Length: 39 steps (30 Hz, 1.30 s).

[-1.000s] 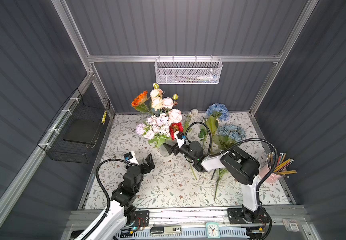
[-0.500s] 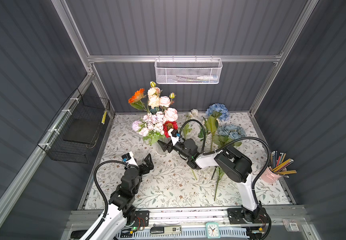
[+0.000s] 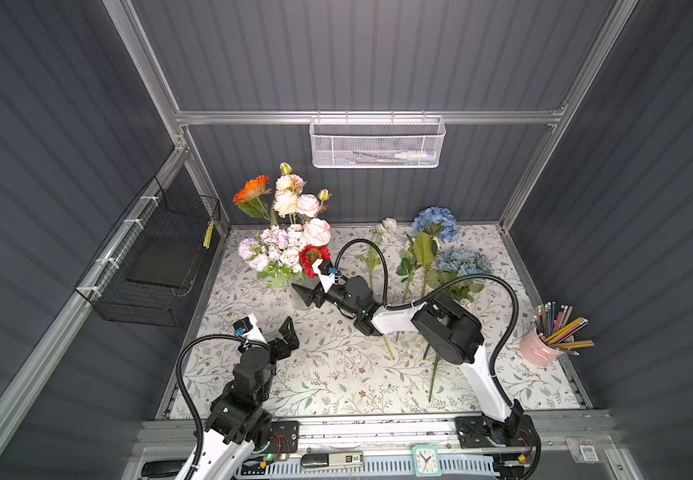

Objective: Arrange the flowers into the vase

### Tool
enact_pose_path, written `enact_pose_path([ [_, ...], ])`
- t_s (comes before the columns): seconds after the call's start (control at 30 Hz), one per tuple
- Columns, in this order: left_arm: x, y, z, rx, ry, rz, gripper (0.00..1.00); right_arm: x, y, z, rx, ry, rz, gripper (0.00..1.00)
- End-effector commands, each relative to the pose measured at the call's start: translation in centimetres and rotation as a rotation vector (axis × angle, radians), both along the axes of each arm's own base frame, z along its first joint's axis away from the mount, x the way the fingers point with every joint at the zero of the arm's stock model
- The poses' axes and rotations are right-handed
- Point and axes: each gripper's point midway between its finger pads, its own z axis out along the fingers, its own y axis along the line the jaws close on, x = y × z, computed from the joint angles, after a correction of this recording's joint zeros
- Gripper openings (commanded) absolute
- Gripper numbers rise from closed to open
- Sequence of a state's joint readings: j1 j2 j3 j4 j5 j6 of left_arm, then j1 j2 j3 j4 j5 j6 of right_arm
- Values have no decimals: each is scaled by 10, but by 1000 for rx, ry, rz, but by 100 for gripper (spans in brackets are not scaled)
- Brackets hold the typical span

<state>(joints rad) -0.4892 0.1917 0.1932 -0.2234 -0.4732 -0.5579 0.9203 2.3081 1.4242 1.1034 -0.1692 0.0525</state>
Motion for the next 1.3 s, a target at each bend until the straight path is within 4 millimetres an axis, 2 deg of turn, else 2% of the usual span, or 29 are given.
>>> enact_pose_path([
  [0.0, -8, 8, 8, 23, 19, 19, 100, -6, 24, -5, -20, 15, 52, 83],
  [0.33, -14, 11, 15, 30, 33, 18, 100, -4, 68, -9, -32, 27, 114, 83],
  [0.53, -13, 8, 18, 31, 30, 1, 100, -6, 69, -3, -28, 14, 121, 84],
  [0.7, -7, -10, 17, 28, 28, -86, 100, -12, 34, 8, -18, -16, 67, 87],
  [0.87, 8, -40, 9, -14, 27, -198, 100, -24, -17, 16, -6, -18, 10, 88],
  [1.0, 25, -56, 6, -39, 22, -228, 100, -30, -62, 19, -15, -1, -64, 90],
  [1.13, 46, -69, 6, -49, 7, -238, 100, -17, -109, 21, -33, 50, -155, 92],
  [1.27, 64, -77, 11, -58, -25, -233, 100, 7, -134, 33, -19, 34, -206, 93],
])
